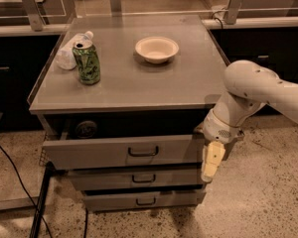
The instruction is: Open top drawer
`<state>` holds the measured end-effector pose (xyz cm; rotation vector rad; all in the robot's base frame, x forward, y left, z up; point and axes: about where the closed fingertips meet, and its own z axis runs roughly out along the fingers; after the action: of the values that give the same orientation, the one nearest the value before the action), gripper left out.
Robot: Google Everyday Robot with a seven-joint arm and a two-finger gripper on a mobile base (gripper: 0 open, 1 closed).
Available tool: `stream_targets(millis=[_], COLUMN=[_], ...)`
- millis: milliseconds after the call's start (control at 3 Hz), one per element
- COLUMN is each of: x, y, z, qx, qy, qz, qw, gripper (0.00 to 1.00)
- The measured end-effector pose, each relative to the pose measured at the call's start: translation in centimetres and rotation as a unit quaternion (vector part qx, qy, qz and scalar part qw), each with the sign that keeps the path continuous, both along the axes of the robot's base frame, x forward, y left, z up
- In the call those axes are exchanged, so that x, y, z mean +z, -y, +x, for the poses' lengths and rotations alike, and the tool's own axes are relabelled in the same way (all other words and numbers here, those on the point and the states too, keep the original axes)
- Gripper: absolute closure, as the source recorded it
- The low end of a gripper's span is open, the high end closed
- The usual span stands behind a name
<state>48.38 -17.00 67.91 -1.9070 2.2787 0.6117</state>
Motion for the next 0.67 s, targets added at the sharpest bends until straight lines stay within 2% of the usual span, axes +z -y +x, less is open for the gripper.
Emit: stream_targets(millis=[667], x=[1.6], y=[0.9], z=[-2.8], qx=[0.002], qy=[-0.038], qz=[-0.006], qw=[0.9993], gripper=[0.0])
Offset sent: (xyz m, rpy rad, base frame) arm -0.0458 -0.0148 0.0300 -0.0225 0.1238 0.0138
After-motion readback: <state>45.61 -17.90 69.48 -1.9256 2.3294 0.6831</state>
